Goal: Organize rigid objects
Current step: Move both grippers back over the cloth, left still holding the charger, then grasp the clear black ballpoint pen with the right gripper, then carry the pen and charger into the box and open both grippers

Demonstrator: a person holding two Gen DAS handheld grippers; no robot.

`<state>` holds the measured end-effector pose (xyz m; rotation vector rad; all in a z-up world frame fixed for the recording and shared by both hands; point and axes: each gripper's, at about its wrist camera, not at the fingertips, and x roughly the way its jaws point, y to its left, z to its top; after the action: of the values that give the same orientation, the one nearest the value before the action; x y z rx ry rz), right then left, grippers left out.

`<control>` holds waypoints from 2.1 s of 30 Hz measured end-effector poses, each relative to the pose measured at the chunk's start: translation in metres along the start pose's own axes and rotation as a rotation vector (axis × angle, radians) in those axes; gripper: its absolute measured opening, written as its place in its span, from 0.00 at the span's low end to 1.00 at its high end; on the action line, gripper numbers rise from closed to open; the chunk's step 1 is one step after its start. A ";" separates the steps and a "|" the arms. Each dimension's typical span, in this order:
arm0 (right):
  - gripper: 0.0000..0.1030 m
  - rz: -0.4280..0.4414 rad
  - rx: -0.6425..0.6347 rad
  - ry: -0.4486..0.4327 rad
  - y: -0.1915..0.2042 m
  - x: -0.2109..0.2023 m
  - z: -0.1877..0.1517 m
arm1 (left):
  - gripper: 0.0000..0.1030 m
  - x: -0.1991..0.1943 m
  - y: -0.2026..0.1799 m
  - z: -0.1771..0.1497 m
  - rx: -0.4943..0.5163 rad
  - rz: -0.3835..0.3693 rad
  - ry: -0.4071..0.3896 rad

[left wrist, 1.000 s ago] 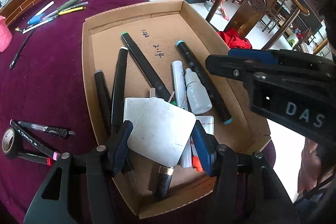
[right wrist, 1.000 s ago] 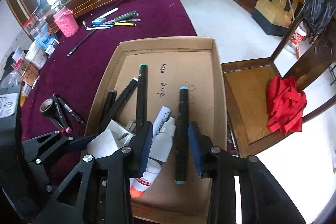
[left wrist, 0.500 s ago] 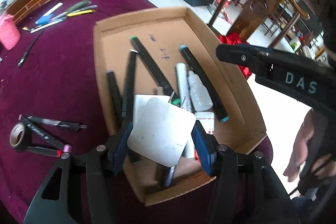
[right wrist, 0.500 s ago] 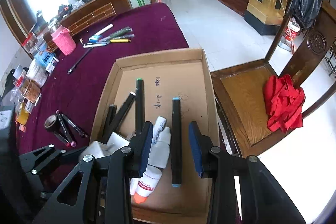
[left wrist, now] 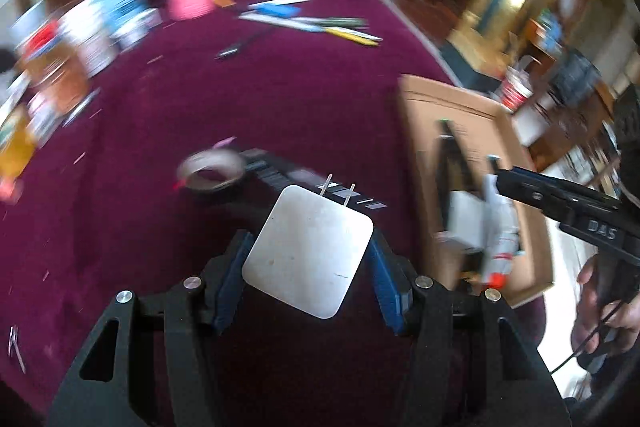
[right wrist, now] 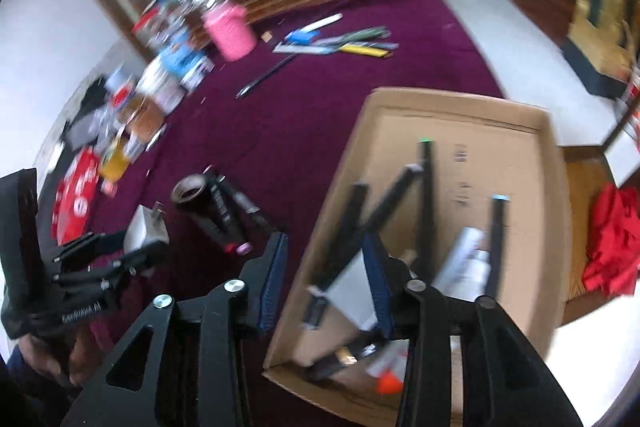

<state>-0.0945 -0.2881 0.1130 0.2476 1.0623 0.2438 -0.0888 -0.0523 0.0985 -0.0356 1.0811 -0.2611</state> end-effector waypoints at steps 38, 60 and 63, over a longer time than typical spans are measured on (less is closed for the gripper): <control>0.10 0.154 -0.405 0.409 0.142 0.126 -0.052 | 0.54 -0.003 0.094 -0.043 -0.160 0.076 0.079; 0.10 0.123 -0.299 0.388 0.110 0.109 -0.063 | 0.54 0.005 0.104 -0.041 -0.210 0.063 0.115; 0.10 0.162 -0.293 0.371 0.108 0.103 -0.064 | 0.54 0.005 0.100 -0.037 -0.181 0.055 0.116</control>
<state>-0.1110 -0.1483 0.0320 0.0225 1.3567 0.6028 -0.0999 0.0472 0.0611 -0.1541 1.2172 -0.1159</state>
